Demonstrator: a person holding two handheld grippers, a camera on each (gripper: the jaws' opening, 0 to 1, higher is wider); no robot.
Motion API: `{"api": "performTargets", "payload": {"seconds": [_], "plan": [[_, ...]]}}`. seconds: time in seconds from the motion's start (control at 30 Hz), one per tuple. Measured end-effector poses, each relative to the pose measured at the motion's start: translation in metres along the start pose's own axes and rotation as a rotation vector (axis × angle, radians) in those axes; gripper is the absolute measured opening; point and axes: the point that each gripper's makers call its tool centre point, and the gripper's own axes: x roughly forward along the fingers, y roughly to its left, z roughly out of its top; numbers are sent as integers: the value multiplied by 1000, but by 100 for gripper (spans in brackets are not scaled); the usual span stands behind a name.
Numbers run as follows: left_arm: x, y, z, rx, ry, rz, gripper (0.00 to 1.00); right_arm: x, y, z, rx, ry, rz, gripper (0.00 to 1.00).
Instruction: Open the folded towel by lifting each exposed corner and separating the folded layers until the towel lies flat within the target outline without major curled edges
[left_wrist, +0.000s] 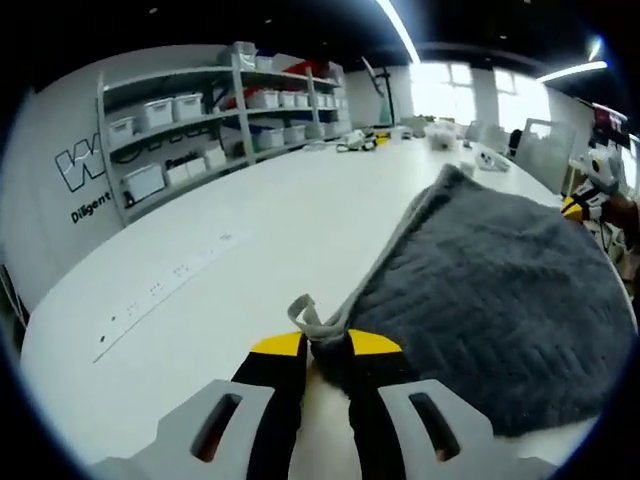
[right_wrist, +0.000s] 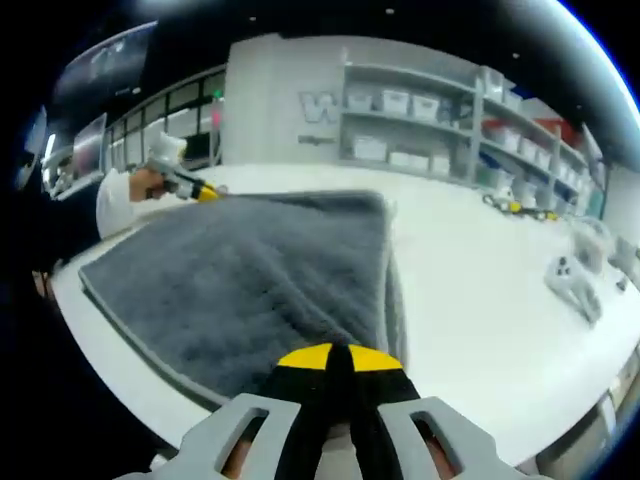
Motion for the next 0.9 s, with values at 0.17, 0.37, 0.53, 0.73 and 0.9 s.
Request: {"api": "performTargets", "payload": {"seconds": [0.17,0.37,0.53,0.73,0.9], "plan": [[-2,2,-2,-14,1,12,15,1,-1,0,35,-24,41,0],[-9,9,29,-178,-111,-34,25,-9,-6,11,28,-84,35,16],[-10,3,49,-67,-124,-40,32,-18,-13,11,43,-85,44,18],[0,-5,74,2,-123,-33,41,-28,-15,6,40,-53,53,15],[17,-21,91,39,-129,-68,41,-33,-16,-3,68,-6,64,13]]}}
